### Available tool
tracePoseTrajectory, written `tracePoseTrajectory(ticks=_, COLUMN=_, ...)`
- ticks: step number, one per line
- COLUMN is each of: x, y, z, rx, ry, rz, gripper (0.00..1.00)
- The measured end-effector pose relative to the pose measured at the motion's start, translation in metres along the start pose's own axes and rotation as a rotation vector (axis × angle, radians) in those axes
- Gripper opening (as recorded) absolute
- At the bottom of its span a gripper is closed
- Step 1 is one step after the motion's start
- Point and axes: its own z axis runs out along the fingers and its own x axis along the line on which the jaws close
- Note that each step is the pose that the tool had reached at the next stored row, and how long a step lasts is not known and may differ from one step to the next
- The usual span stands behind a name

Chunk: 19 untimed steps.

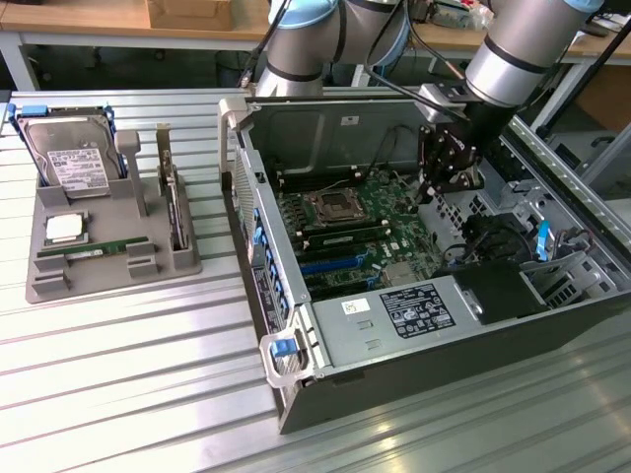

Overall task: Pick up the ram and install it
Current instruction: 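Press down the ram until it locks into place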

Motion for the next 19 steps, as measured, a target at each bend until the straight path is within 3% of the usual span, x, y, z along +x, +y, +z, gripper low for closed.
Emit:
tracePoseTrajectory(ticks=11, x=0.0, y=0.0, z=-0.0002, rx=0.0001, ry=-0.0008, rz=0.01, gripper=0.1)
tracePoseTrajectory(ticks=14, x=0.0, y=0.0, z=-0.0002, rx=0.0009, ry=-0.0042, rz=0.055, gripper=0.1)
tracePoseTrajectory(ticks=19, x=0.0, y=0.0, z=-0.0001, rx=0.0027, ry=-0.0137, rz=0.179, gripper=0.1)
